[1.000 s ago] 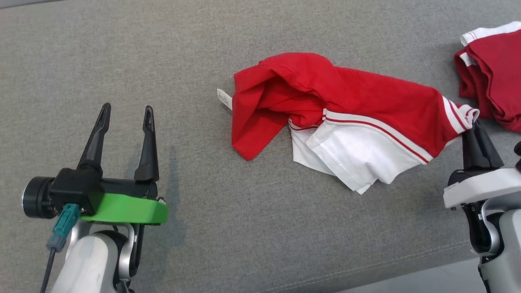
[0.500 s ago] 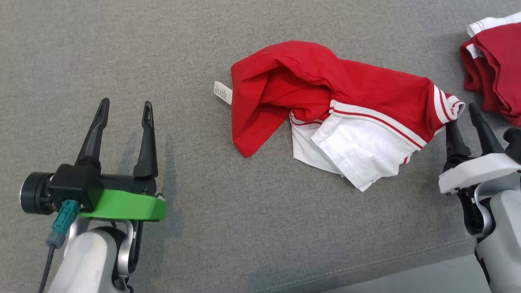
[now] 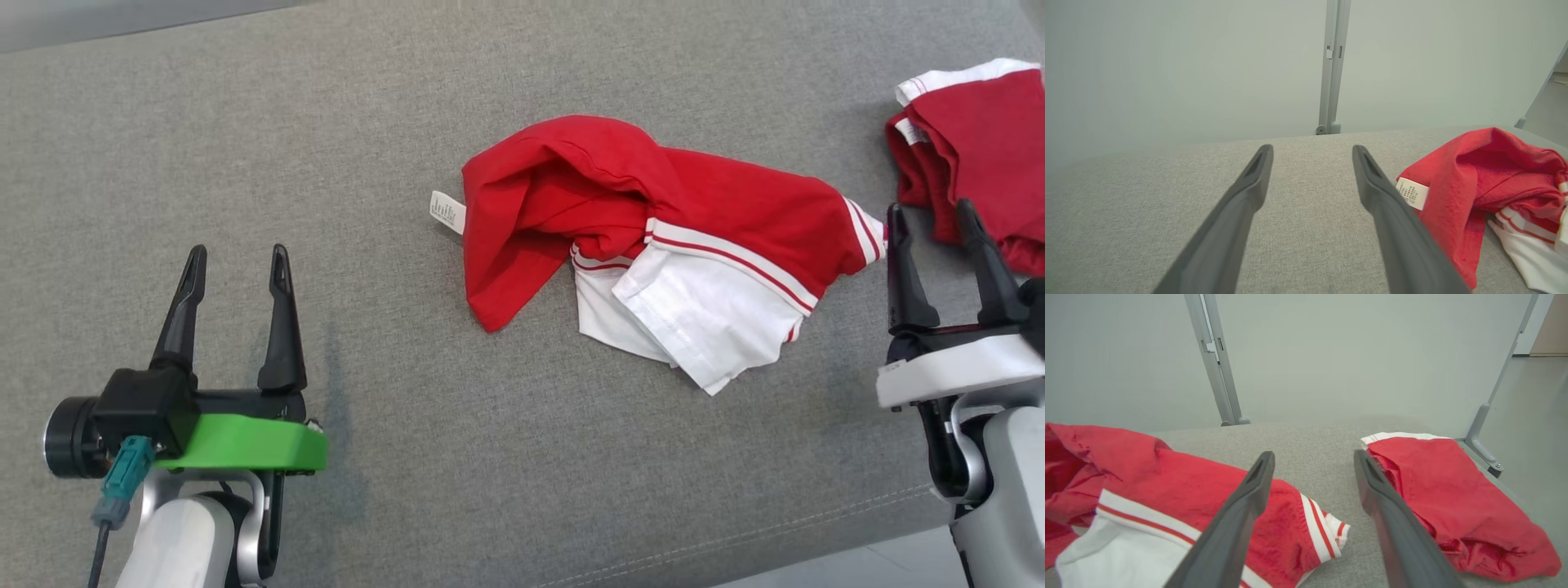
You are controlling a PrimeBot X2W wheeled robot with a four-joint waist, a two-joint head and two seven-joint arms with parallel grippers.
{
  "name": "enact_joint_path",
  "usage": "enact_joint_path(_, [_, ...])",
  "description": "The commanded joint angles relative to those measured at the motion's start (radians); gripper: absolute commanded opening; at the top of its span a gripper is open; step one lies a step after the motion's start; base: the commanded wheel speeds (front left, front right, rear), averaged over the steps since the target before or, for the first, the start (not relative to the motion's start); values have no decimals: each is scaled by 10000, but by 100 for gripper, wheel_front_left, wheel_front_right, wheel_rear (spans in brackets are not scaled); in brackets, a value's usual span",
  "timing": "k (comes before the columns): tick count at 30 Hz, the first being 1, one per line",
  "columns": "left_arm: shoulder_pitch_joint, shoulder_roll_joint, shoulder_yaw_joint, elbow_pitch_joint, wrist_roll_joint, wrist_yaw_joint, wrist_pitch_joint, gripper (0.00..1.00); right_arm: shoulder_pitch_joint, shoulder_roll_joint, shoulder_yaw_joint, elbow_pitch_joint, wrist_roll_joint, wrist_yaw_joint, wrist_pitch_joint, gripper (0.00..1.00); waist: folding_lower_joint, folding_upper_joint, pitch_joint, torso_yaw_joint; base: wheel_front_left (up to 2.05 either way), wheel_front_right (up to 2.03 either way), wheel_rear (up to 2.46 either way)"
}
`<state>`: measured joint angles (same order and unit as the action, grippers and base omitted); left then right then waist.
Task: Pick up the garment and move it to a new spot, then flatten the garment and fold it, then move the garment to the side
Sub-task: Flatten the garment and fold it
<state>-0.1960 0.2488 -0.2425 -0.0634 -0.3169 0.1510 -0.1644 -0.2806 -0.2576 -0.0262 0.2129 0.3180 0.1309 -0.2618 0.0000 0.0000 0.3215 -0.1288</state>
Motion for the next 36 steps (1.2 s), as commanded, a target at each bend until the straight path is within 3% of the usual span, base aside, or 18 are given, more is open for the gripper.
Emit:
enact_joint_path(1, [154,33,49,25,-73,71,-55,100,198,120,100,-322,-95,-5,47,100,0,0,-271,35,0,0,0])
enact_joint_path(10, [706,-1,-84,-73,-141,237,35,100,575,546,903,-1627,-317,-5,730,100,0,0,-720,389,0,0,0])
enact_joint_path(22, [841,-48,-253,-85,-243,244,80,100,789,602,903,-1926,-308,-5,964,100,0,0,-822,570,0,0,0])
enact_joint_path(27, [308,-64,-659,-83,-162,-115,269,100,586,624,987,-1996,-226,-5,1003,100,0,0,-620,479,0,0,0])
enact_joint_path(36, [-967,-577,-2299,1326,-245,-1373,1491,100,207,766,1373,-1875,-68,-5,835,100,0,0,71,-166,0,0,0])
